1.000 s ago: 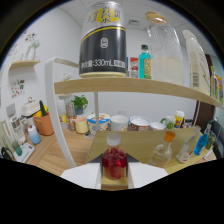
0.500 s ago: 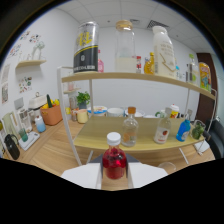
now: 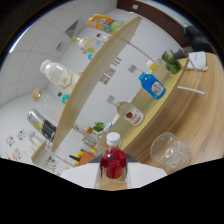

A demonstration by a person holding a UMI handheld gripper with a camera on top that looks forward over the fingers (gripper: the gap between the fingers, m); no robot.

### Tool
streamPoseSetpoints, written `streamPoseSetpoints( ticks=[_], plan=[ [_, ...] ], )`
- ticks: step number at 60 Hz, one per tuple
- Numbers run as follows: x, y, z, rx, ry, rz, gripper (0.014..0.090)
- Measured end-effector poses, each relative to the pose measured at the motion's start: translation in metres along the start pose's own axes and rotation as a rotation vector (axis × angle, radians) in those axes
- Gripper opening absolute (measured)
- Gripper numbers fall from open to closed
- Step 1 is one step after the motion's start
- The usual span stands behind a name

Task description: Make me a cup of Vodka Sunrise.

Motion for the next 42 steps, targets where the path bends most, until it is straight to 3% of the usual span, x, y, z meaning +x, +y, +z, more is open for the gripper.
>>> streamPoseSetpoints(
  ticks=[10, 27, 42],
  plan=[
    [0.000, -0.009, -0.002, 0.009, -0.106, 0.409, 0.0343],
    [0.009, -0.012, 0.000, 0.009, -0.211, 0.942, 0.0341],
    [0.006, -0.019, -0.006, 0.046, -0.224, 1.033, 0.0341]
  ],
)
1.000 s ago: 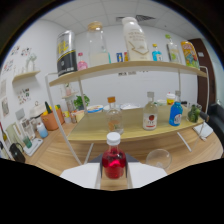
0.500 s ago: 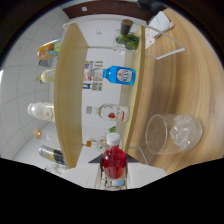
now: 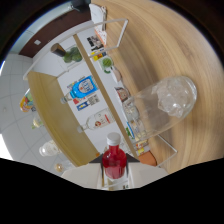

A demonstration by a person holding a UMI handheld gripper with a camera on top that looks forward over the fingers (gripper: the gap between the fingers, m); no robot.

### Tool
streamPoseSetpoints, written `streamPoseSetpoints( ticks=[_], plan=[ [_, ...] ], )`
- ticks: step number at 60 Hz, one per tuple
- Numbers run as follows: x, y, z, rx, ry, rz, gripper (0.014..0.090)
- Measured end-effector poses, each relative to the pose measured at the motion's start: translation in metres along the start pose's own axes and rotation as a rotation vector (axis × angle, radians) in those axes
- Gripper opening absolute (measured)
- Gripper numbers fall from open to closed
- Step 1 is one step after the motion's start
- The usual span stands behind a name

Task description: Make me a cup of Vodka Sunrise.

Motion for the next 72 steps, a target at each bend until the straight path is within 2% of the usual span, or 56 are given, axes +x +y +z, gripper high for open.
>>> streamPoseSetpoints(
  ticks=[6, 20, 26, 32, 45, 53, 60, 72],
  plan=[
    [-0.005, 0.010, -0.001, 0.001, 0.041, -0.206, 0.0343],
    [-0.024, 0.070, 0.006, 0.000, 0.114, -1.167, 0.0343],
    [0.005, 0.089, 0.016, 0.001, 0.165, -1.459, 0.0343],
    [0.061, 0.091, 0.028, -0.013, 0.266, -1.641, 0.0342],
    [0.179, 0.059, 0.040, -0.115, 0.538, -1.796, 0.0342],
    [0.212, 0.046, 0.038, -0.157, 0.638, -1.815, 0.0341],
    [0.228, 0.042, 0.036, -0.172, 0.668, -1.800, 0.0346],
    [0.229, 0.047, 0.030, -0.181, 0.663, -1.821, 0.0357]
  ],
)
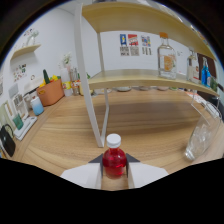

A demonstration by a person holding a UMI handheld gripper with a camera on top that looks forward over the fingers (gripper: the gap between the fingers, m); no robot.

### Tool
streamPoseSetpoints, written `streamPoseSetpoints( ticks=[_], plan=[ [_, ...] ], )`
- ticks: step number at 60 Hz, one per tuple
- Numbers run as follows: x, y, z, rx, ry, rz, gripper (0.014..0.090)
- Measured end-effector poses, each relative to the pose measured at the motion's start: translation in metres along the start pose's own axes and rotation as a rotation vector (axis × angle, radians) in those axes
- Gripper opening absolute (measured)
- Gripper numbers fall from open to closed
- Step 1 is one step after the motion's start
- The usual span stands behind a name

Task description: Make me a cup of Vodka Sunrise.

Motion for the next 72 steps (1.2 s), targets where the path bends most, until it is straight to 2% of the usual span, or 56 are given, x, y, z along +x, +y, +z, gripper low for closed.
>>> streamPoseSetpoints(
  ticks=[11, 17, 18, 22, 25, 29, 30, 31, 39, 48, 58, 64, 72],
  plan=[
    [-0.002, 0.008, -0.006, -0.022, -0.020, -0.046, 0.0376],
    [-0.005, 0.007, -0.014, -0.031, -0.047, -0.049, 0.0486],
    [-0.005, 0.005, -0.017, -0.028, -0.052, -0.051, 0.0509],
    [-0.007, -0.006, -0.031, -0.010, -0.077, -0.066, 0.0787],
    [-0.007, -0.017, -0.046, 0.002, -0.100, -0.069, 0.0865],
    [-0.003, -0.037, -0.070, 0.037, -0.115, -0.057, 0.0860],
    [0.000, -0.042, -0.078, 0.048, -0.117, -0.055, 0.0814],
    [0.002, -0.047, -0.086, 0.059, -0.119, -0.051, 0.0860],
    [0.035, -0.074, -0.138, 0.118, -0.119, -0.010, 0.0862],
    [0.102, -0.074, -0.180, 0.141, -0.049, 0.000, 0.0857],
    [0.174, -0.061, -0.207, 0.100, 0.035, -0.018, 0.0855],
    [0.210, -0.099, -0.229, 0.145, 0.069, -0.014, 0.0859],
    [0.252, -0.181, -0.246, 0.245, 0.093, -0.013, 0.0859]
  ],
)
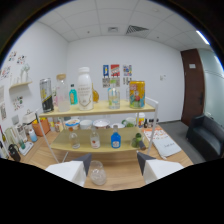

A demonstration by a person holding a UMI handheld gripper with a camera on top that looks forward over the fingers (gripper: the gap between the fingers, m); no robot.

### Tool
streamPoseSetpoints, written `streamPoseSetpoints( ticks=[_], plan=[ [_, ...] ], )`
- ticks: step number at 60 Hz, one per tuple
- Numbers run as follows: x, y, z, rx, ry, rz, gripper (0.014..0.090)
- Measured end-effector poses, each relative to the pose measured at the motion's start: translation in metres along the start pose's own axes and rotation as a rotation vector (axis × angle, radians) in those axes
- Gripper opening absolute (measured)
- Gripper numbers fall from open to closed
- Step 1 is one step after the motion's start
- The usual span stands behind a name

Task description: Make me a cup of Vodka Sunrise.

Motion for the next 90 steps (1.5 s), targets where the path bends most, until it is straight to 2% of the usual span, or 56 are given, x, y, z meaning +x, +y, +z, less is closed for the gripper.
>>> streamPoseSetpoints(
  ticks=[13, 19, 25, 30, 36, 44, 61, 74, 82, 90],
  plan=[
    [0.056, -0.120, 0.042, 0.159, 0.019, 0.005, 0.0856],
    [0.071, -0.151, 0.069, 0.188, 0.016, -0.004, 0.0859],
    [0.081, -0.162, 0.099, 0.178, 0.005, -0.009, 0.0853],
    [0.083, -0.160, 0.121, 0.156, -0.010, 0.005, 0.0833],
    [0.083, -0.161, 0.138, 0.126, -0.016, -0.013, 0.0761],
    [0.083, -0.158, 0.152, 0.125, -0.025, -0.025, 0.0541],
    [0.084, -0.160, 0.146, 0.128, -0.002, -0.031, 0.0502],
    [0.082, -0.172, 0.088, 0.187, -0.008, 0.017, 0.0500],
    [0.069, -0.124, 0.061, 0.165, -0.009, 0.027, 0.0498],
    [0.048, -0.034, 0.067, 0.052, -0.018, 0.075, 0.0497]
  ],
)
